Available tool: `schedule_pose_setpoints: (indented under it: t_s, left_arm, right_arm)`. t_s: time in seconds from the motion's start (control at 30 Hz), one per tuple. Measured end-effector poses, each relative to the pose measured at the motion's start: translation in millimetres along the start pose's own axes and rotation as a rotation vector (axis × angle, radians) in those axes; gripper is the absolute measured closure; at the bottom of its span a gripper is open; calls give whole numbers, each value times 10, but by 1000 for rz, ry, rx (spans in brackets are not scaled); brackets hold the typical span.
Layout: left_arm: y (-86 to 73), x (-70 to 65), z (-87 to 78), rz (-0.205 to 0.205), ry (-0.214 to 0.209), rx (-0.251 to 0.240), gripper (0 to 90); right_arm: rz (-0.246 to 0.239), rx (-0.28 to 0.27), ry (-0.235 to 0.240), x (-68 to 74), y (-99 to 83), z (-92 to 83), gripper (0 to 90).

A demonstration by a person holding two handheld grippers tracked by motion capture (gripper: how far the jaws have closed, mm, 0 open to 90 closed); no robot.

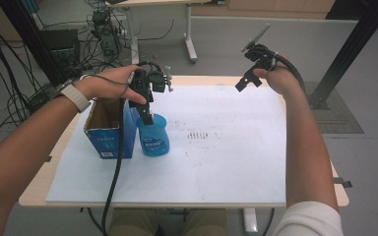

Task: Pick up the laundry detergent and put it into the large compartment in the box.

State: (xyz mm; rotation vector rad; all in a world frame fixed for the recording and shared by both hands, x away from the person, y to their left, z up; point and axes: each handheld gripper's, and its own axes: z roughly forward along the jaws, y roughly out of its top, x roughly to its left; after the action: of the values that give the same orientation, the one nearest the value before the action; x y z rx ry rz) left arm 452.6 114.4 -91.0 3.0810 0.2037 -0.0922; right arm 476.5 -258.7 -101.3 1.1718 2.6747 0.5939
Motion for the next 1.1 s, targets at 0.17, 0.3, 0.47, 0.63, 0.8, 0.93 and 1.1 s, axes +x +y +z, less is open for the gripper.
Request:
schedule_pose_setpoints:
  t_s: [0.17, 0.3, 0.47, 0.63, 0.8, 0.93, 1.1]
  left_arm:
    - [-1, -5, 35, 1, 3, -1, 73]
    - [-1, -6, 66, 2, 1, 2, 73]
    - [-3, -16, 121, 0, 5, 1, 73]
    - [20, -34, 195, 7, 12, 10, 72]
    - [36, -46, 273, 11, 12, 18, 73]
    - [27, -61, 322, 15, 21, 13, 75]
    - [26, -68, 376, 21, 23, 13, 75]
  right_arm:
    - [-2, 4, 0, 6, 9, 8, 73]
    - [-2, 2, -1, 8, 9, 10, 73]
    - [-2, 4, 0, 10, 10, 17, 73]
    - [-4, 5, 4, 12, 9, 38, 73]
    - [-4, 8, 5, 13, 14, 46, 73]
    - [-2, 8, 4, 14, 13, 45, 73]
    - [-4, 10, 4, 13, 12, 48, 73]
